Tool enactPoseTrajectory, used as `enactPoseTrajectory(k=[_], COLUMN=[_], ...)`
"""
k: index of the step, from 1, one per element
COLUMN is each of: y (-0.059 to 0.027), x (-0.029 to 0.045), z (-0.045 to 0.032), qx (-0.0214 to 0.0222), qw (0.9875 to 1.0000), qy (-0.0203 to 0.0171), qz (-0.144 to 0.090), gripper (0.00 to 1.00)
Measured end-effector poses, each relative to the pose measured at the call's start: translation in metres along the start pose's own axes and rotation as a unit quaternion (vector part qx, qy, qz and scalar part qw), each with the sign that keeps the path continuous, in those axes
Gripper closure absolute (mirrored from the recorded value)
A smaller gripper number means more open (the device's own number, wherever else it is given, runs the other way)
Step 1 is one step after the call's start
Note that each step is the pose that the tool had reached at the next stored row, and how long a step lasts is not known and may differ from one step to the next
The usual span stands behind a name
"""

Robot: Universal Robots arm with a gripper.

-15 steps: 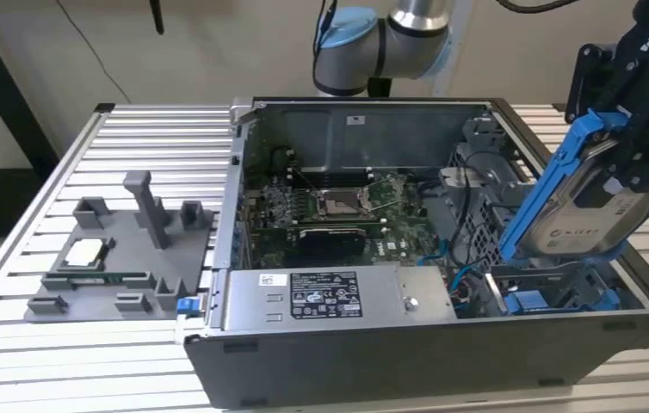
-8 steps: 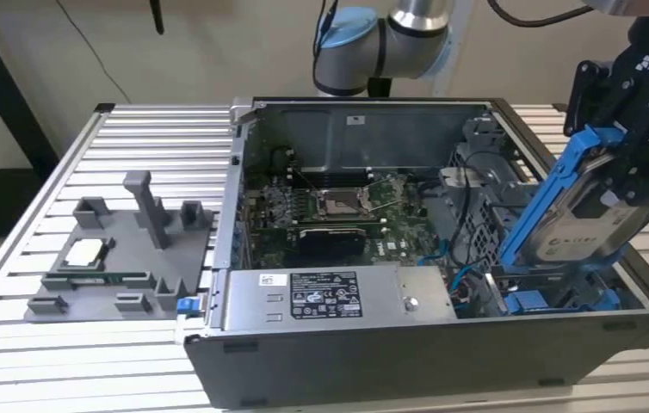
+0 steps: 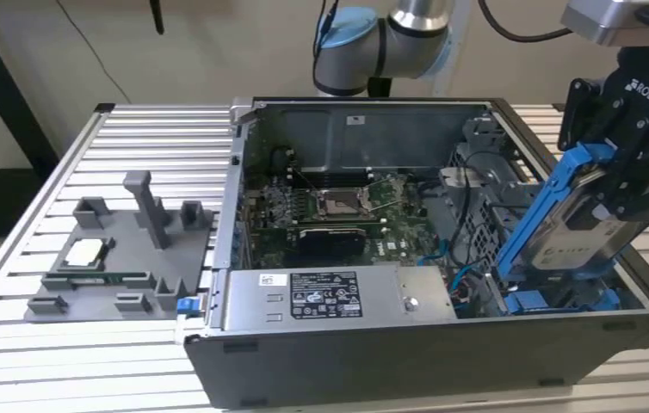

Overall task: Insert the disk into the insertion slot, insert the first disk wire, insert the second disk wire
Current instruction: 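Insert the disk into the insertion slot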

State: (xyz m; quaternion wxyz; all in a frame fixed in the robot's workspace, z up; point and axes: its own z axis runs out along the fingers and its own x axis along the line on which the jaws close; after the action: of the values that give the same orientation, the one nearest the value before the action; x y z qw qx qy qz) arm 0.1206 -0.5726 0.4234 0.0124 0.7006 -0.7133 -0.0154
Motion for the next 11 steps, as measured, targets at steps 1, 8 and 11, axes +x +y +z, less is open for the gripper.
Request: enactPoseTrajectory(k=[1,8,11], y=[-0.0002,-0.0021,-0.0024], x=[0.0,0.0,0.0001], z=[0.0018,0.0094,0.0134], qx=[0.0,0.0,0.0], qw=[1.0,1.0,1.0], qy=[0.0,0.0,-0.0001], qz=[0.0,0.001,0.001], gripper=[0.67,0.67,0.67])
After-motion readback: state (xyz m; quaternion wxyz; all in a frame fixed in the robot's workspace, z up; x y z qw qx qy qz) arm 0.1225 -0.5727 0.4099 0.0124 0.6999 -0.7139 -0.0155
